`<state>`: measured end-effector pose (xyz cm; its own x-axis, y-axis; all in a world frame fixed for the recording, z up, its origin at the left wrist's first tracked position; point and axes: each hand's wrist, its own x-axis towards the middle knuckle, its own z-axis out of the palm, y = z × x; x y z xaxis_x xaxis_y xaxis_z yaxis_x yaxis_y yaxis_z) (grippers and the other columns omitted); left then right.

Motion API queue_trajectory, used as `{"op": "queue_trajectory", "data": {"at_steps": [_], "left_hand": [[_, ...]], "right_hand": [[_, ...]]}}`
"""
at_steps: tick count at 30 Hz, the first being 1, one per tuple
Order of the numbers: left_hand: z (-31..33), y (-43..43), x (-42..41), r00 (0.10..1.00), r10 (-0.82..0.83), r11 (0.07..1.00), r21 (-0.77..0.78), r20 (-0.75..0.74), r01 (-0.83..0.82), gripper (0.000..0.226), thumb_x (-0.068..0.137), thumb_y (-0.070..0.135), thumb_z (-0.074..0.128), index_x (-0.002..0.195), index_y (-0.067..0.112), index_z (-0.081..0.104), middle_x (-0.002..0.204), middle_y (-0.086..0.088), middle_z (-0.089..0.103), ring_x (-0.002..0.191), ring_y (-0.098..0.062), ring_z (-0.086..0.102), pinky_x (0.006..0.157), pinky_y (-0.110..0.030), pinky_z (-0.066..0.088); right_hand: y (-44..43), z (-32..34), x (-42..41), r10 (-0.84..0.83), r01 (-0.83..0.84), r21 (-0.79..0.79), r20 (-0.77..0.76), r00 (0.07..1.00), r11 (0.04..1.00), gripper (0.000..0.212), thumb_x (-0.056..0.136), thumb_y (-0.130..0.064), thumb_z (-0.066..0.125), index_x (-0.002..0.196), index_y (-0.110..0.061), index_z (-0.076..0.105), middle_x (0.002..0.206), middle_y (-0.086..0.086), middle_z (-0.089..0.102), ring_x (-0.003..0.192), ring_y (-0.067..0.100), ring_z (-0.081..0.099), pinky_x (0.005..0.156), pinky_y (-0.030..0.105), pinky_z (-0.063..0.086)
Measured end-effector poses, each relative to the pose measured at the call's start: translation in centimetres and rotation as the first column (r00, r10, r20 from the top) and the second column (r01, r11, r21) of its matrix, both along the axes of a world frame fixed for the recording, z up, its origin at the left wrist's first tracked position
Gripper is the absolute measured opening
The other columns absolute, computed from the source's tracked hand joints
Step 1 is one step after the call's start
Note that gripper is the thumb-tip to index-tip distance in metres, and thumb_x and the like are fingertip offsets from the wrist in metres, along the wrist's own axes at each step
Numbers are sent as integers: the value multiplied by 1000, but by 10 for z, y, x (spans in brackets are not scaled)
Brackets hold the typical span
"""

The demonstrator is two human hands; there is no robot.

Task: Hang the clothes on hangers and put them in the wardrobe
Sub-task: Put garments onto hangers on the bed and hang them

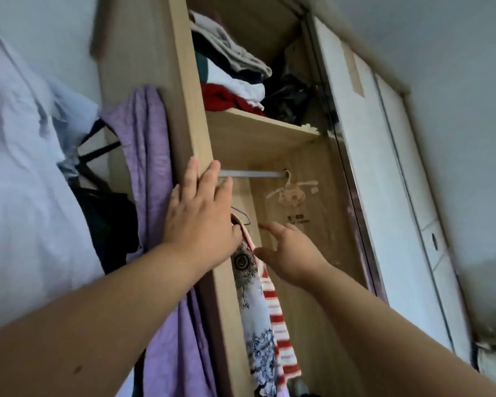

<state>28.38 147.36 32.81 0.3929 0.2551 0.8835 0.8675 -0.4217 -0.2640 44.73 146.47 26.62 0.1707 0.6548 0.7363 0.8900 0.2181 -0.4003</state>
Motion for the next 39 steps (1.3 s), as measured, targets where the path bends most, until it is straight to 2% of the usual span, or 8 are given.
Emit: {"op": "queue_trajectory", "data": {"at_steps": [9, 15, 21, 24, 27, 32, 35, 39], "left_hand": [[48, 15, 38, 977, 99, 980, 151, 191, -129, 71, 82, 11, 39, 148, 25, 19, 159, -2, -7, 144, -23, -16, 115, -46, 11], [38, 8, 47, 959, 218, 943, 216, 179, -254, 61, 76, 11, 28, 129, 22, 55, 148, -10, 39, 144, -33, 16, 109, -54, 25], [33, 6, 48, 950, 266, 936, 192, 163, -295, 41, 71, 13, 44, 101, 22, 70, 134, -10, 55, 139, -37, 29, 102, -61, 36], [33, 8, 47, 942, 301, 927, 188, 150, -326, 41, 72, 20, 40, 99, 24, 71, 132, -8, 56, 140, -36, 27, 103, -58, 37], [32, 11, 46, 942, 299, 924, 201, 151, -325, 34, 66, 12, 52, 92, 23, 71, 125, -6, 60, 140, -36, 28, 102, -58, 37], [34, 17, 44, 945, 298, 903, 281, 134, -324, 32, 63, 10, 50, 83, 23, 72, 112, -3, 65, 137, -38, 33, 110, -49, 32], [35, 20, 41, 951, 274, 891, 336, 140, -306, 35, 66, 11, 41, 80, 22, 71, 108, -2, 66, 135, -38, 35, 110, -42, 30], [37, 22, 39, 958, 264, 874, 391, 115, -288, 35, 66, 14, 37, 77, 21, 70, 104, -4, 66, 132, -41, 39, 110, -40, 30]], "right_hand": [[88, 64, 59, 263, -265, -49, -36, 964, 963, 51, 94, -38, 50, 141, -18, 41, 137, 6, 52, 121, 21, 53, 99, 29, 41], [147, 83, 53, 417, -428, -149, -97, 903, 891, 55, 92, -26, 56, 142, -12, 38, 133, 14, 55, 119, 25, 54, 94, 26, 41], [198, 104, 48, 401, -404, -189, -58, 914, 895, 45, 94, -11, 51, 136, 1, 42, 129, 17, 57, 109, 27, 58, 89, 32, 43], [208, 114, 50, 333, -338, -158, -59, 941, 928, 28, 96, -25, 49, 90, -2, 64, 96, 17, 65, 89, 29, 59, 71, 25, 39], [219, 120, 57, 278, -302, -173, -153, 948, 937, 52, 93, -45, 50, 55, -9, 47, 57, 7, 48, 57, 24, 48, 63, 24, 34], [225, 131, 66, 252, -284, -120, -229, 940, 951, 33, 89, -28, 55, 63, -8, 58, 62, 11, 57, 64, 29, 57, 57, 23, 37], [226, 128, 73, 236, -245, 4, -272, 933, 970, 30, 93, -22, 49, 69, -10, 61, 83, 19, 68, 80, 34, 63, 62, 27, 41], [216, 127, 91, 214, -189, 119, -253, 944, 975, 35, 97, -22, 42, 68, -11, 57, 85, 22, 68, 73, 34, 61, 60, 30, 40]]}}
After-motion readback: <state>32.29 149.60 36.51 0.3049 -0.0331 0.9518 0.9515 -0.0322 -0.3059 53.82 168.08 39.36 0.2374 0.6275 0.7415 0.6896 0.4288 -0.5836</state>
